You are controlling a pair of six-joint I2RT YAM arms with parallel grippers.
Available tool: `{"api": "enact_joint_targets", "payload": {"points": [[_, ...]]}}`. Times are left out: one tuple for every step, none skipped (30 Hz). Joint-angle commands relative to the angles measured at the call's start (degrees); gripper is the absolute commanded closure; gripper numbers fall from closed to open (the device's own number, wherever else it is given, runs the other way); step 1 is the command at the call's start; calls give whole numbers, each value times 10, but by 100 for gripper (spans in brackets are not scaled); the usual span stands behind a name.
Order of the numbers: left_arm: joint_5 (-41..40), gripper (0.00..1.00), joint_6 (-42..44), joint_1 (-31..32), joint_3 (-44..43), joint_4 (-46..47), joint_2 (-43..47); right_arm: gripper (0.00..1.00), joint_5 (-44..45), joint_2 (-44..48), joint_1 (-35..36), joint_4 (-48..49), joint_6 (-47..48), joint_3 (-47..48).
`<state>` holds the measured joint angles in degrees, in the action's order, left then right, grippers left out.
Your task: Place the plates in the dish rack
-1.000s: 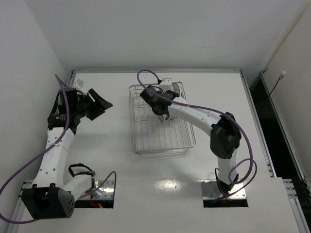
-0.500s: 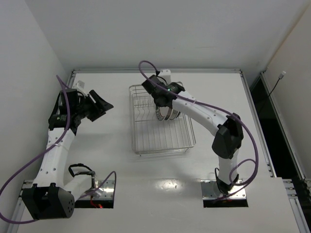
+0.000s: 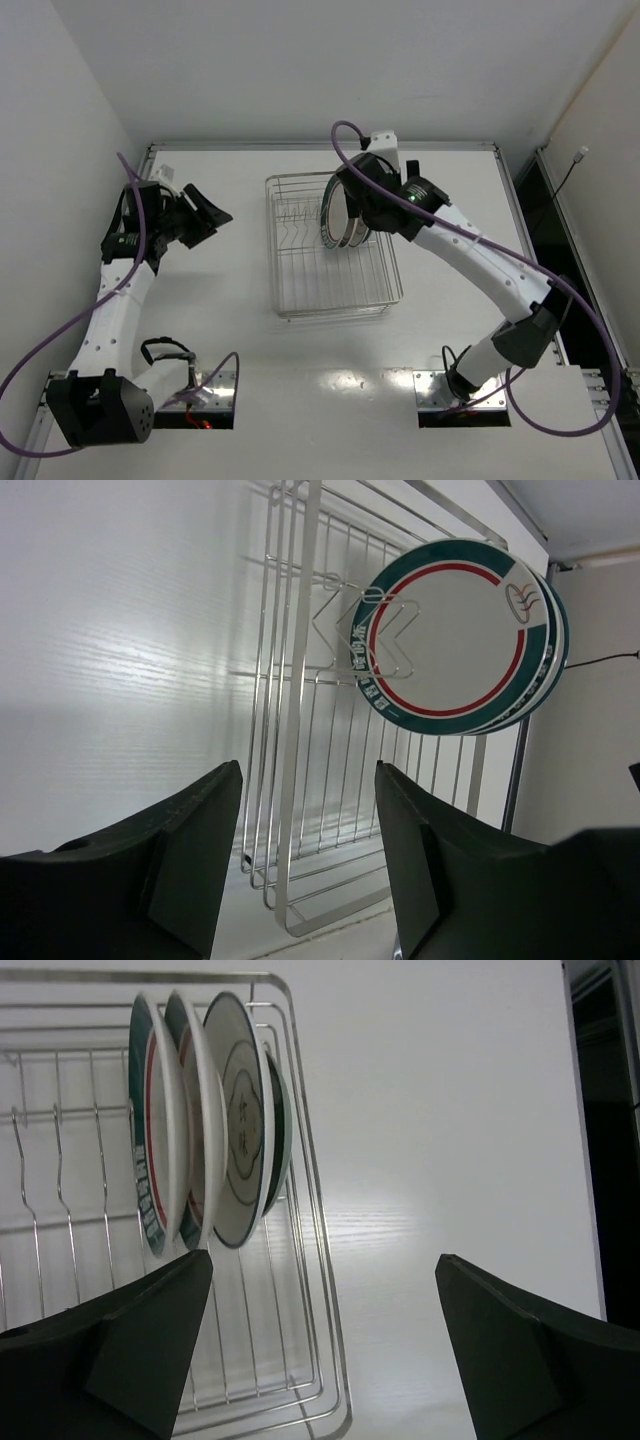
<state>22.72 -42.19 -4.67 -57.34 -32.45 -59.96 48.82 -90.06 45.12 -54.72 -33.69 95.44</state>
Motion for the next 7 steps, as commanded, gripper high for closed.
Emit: {"api": "enact_joint_targets", "payload": {"points": [[-6,47,16,-8,-1,25,-17,8,-50,14,3,13,17,-39],[-11,47,16,-8,-1,25,-17,8,-50,14,3,13,17,-52],[-19,47,21,-8,-9,25,-23,8,-50,20,3,13,17,-59],[-28,47,30,-8,-17,25,-23,8,-57,27,3,22,17,-66],[-48,47,37,-8,-22,25,-23,8,-58,27,3,35,17,-71],[-57,46,44,-8,-29,19,-23,8,-58,32,-2,35,17,-76],[-65,46,59,-8,-42,9,-23,3,-58,32,-2,35,17,-76]]}}
